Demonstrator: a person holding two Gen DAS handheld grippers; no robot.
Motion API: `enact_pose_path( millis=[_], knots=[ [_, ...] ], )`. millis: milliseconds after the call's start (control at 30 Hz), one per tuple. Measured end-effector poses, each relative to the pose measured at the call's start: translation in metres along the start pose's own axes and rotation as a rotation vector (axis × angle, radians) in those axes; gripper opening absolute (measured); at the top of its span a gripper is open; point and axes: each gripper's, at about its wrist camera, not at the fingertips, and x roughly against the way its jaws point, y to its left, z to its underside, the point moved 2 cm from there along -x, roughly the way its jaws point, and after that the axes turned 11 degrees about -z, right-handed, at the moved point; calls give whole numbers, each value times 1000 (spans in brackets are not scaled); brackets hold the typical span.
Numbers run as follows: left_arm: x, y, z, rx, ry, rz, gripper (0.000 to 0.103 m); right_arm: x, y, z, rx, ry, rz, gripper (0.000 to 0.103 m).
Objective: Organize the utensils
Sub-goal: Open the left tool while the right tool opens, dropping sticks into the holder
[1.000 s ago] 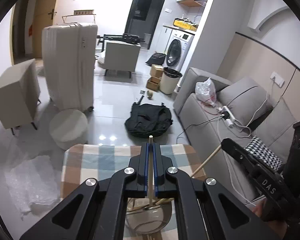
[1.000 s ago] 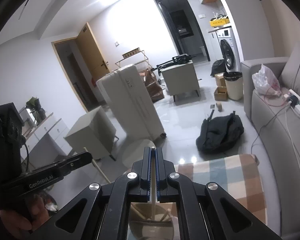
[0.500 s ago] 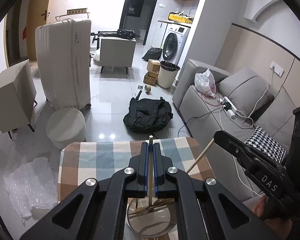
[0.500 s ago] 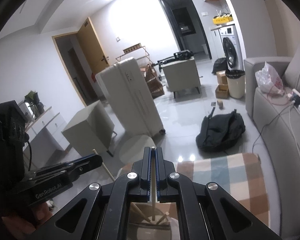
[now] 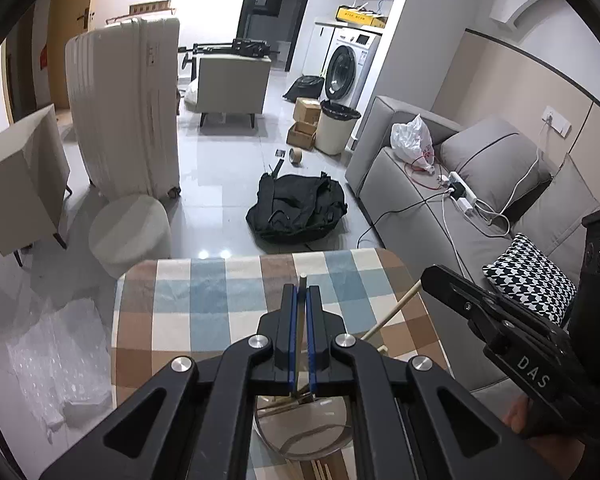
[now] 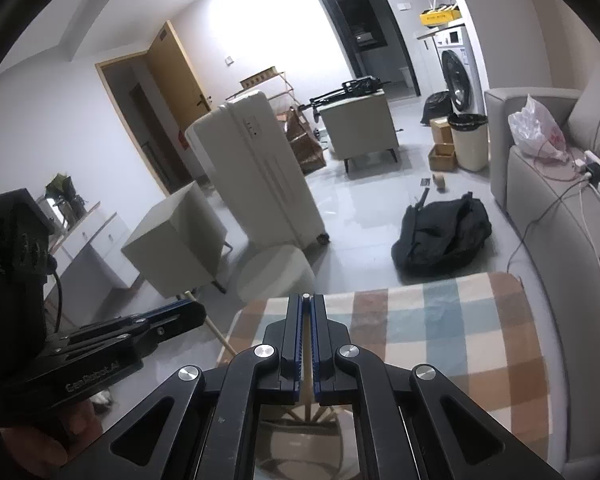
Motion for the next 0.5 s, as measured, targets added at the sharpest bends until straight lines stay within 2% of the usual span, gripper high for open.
enact_pose_path(
  millis=[100,500],
  knots=[
    [-2,0,4,4,26,5,0,-1,-2,4,-11,18,0,6],
    [7,-3,12,-7,75,-2,1,16,-5,11,-61,29,4,7]
  ],
)
